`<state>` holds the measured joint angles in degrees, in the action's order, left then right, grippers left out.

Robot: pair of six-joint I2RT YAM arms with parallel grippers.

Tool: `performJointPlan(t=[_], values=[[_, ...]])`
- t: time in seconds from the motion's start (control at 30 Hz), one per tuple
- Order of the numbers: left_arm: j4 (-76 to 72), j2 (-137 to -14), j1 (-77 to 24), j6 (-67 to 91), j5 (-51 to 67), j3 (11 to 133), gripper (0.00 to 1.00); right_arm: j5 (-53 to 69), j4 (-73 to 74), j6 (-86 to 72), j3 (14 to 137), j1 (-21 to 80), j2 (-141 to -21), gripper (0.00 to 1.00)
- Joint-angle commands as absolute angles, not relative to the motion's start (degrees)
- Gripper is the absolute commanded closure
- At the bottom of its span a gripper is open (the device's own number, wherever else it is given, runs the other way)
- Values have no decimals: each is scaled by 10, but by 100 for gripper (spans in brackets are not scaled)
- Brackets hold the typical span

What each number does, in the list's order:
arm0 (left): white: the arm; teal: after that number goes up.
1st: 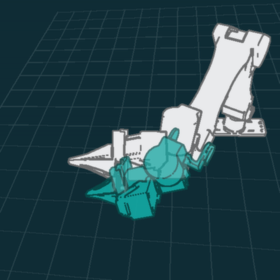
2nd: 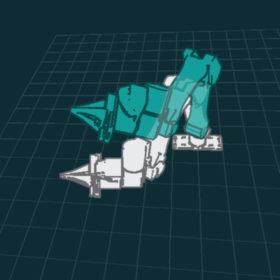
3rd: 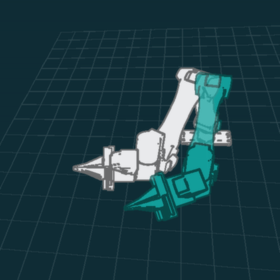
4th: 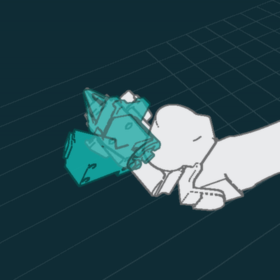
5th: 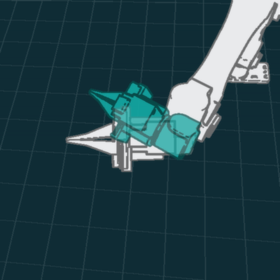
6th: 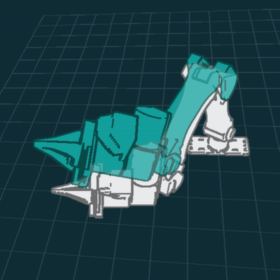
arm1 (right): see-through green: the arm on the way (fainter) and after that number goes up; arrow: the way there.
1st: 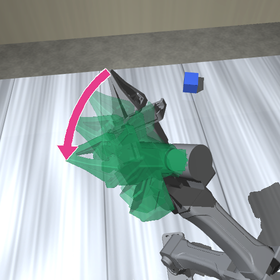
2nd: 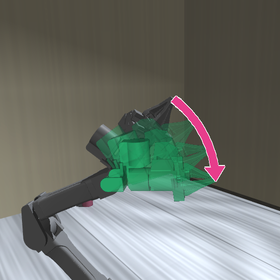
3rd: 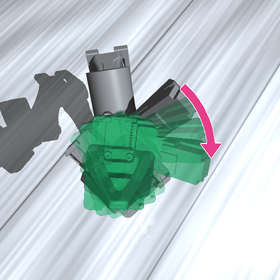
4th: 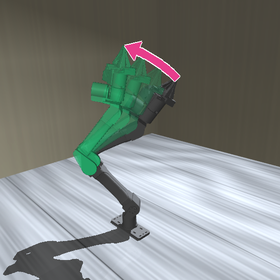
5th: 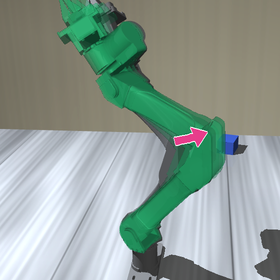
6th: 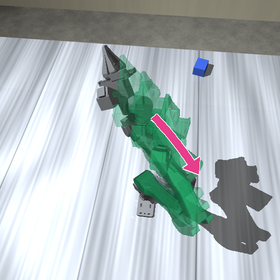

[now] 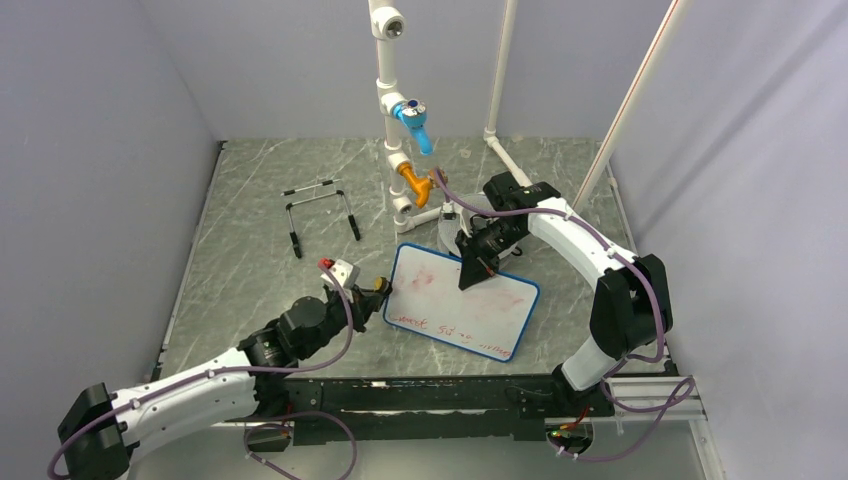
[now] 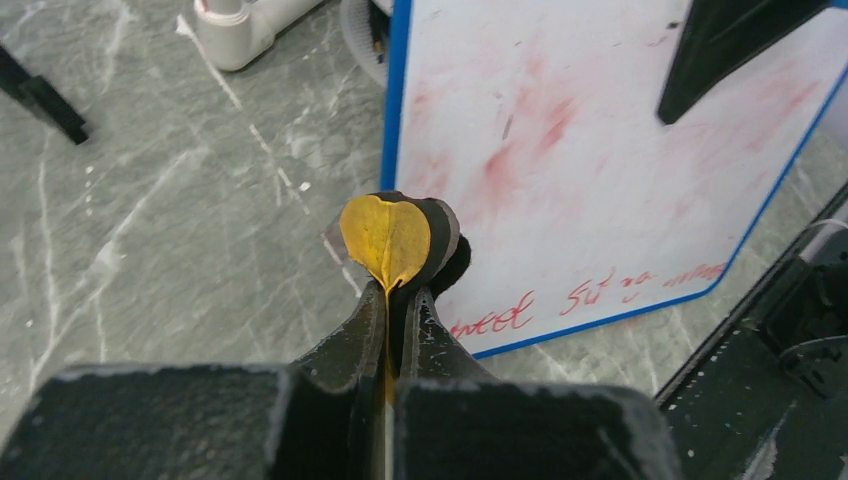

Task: Erase the whiteboard
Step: Erase the whiteboard at the center of the board.

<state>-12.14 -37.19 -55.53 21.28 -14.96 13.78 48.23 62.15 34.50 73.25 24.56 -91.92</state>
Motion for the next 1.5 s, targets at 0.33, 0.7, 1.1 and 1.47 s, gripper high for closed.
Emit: performJointPlan(t=[0.33, 0.7, 1.1, 1.47], values=[[-299, -494, -571, 215, -82, 80, 100, 499, 573, 345, 725, 232, -889, 100], [-255, -663, -634, 249, -286, 143, 100, 489, 550, 318, 717, 233, -894, 100], [-288, -682, -591, 223, -234, 147, 100, 491, 554, 323, 716, 230, -897, 100], [-320, -740, -635, 189, -98, 166, 100, 492, 557, 327, 718, 229, -901, 100]])
